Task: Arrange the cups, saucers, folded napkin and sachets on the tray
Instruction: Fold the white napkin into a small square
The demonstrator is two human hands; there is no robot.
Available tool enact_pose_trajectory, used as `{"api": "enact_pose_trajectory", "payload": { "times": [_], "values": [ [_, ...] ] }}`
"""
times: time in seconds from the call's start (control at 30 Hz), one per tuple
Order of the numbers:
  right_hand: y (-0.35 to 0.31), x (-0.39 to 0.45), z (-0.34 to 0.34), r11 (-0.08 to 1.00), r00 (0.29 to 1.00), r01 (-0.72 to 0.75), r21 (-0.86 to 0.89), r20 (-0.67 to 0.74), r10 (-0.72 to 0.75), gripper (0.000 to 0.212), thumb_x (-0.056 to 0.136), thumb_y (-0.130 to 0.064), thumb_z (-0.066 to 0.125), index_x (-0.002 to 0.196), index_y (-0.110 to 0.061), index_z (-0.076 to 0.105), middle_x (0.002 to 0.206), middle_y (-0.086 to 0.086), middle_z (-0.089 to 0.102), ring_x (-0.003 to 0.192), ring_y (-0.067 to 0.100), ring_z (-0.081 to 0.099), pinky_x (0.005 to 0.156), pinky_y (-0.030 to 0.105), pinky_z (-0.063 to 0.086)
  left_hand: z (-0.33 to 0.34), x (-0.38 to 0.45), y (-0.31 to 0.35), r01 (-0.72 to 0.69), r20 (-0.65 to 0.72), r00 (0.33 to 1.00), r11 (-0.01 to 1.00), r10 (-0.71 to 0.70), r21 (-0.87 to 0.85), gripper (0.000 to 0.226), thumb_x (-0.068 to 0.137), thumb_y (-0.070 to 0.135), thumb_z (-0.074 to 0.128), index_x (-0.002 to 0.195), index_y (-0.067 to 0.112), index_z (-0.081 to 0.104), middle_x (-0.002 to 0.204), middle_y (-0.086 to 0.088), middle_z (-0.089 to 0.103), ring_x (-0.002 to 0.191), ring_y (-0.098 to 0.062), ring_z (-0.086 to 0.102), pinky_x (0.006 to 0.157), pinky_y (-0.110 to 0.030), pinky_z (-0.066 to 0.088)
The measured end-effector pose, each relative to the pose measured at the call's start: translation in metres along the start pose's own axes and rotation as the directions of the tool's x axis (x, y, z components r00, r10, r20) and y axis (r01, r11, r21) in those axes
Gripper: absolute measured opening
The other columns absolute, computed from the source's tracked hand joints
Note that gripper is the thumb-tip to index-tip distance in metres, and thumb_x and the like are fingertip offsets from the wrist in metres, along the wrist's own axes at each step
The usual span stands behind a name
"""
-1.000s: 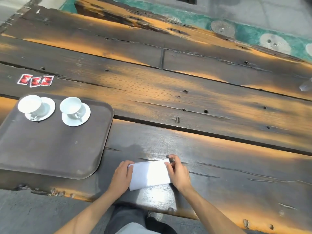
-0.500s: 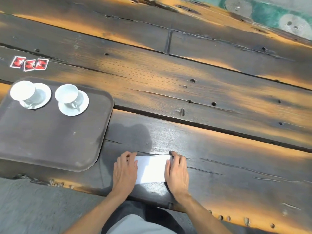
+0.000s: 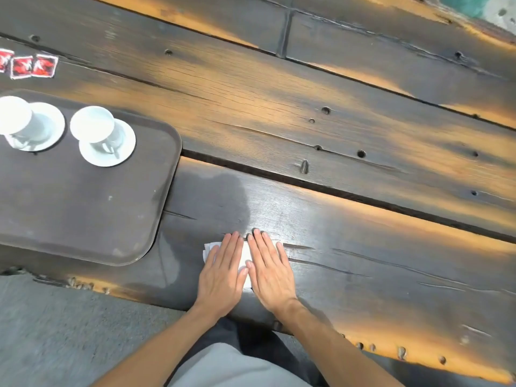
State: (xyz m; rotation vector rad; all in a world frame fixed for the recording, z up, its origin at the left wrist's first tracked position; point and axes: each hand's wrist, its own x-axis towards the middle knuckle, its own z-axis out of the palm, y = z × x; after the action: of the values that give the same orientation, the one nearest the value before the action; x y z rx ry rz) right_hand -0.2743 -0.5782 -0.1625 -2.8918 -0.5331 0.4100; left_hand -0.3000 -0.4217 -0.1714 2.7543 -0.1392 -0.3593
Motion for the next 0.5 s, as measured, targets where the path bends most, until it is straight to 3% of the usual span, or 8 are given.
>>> {"api": "enact_pose_trajectory", "payload": {
  "times": [0.13, 0.37, 0.5],
  "values": [
    [0.005, 0.008, 0.006, 1.0, 0.999, -0.001, 0.01, 0.044, 0.0, 0.059, 0.107, -0.038, 0.027, 0.162, -0.017, 0.027, 0.171, 0.0, 0.02, 0.158, 0.018, 0.02, 0.125, 0.042, 0.014, 0.004, 0.005, -0.002, 0.056, 0.011, 0.998, 0.998, -0.057, 0.027, 0.064, 0.104, 0.041, 0.031, 0.16, 0.011, 0.023, 0.168, -0.012, 0.021, 0.157, -0.025, 0.014, 0.126, -0.04, 0.013],
    [0.029, 0.006, 0.015, 0.999, 0.996, 0.042, 0.015, 0.077, -0.043, 0.066, 0.105, -0.055, 0.023, 0.164, -0.026, 0.02, 0.173, 0.0, 0.014, 0.16, 0.014, -0.002, 0.128, 0.046, 0.007, 0.011, 0.007, -0.01, 0.057, 0.059, 0.996, 0.996, -0.061, 0.065, 0.07, 0.102, 0.048, 0.034, 0.162, 0.017, 0.014, 0.171, -0.01, 0.009, 0.158, -0.027, 0.002, 0.125, -0.04, -0.004],
    [0.027, 0.007, 0.011, 0.999, 0.994, 0.04, 0.033, 0.097, -0.043, 0.067, 0.104, -0.054, 0.031, 0.164, -0.025, 0.02, 0.173, 0.001, 0.014, 0.16, 0.018, 0.006, 0.127, 0.048, 0.008, 0.005, 0.009, -0.008, 0.068, 0.099, 0.992, 0.993, -0.077, 0.092, 0.07, 0.103, 0.052, 0.028, 0.162, 0.018, 0.013, 0.17, -0.011, 0.011, 0.158, -0.028, 0.004, 0.124, -0.044, 0.002]
  ]
}}
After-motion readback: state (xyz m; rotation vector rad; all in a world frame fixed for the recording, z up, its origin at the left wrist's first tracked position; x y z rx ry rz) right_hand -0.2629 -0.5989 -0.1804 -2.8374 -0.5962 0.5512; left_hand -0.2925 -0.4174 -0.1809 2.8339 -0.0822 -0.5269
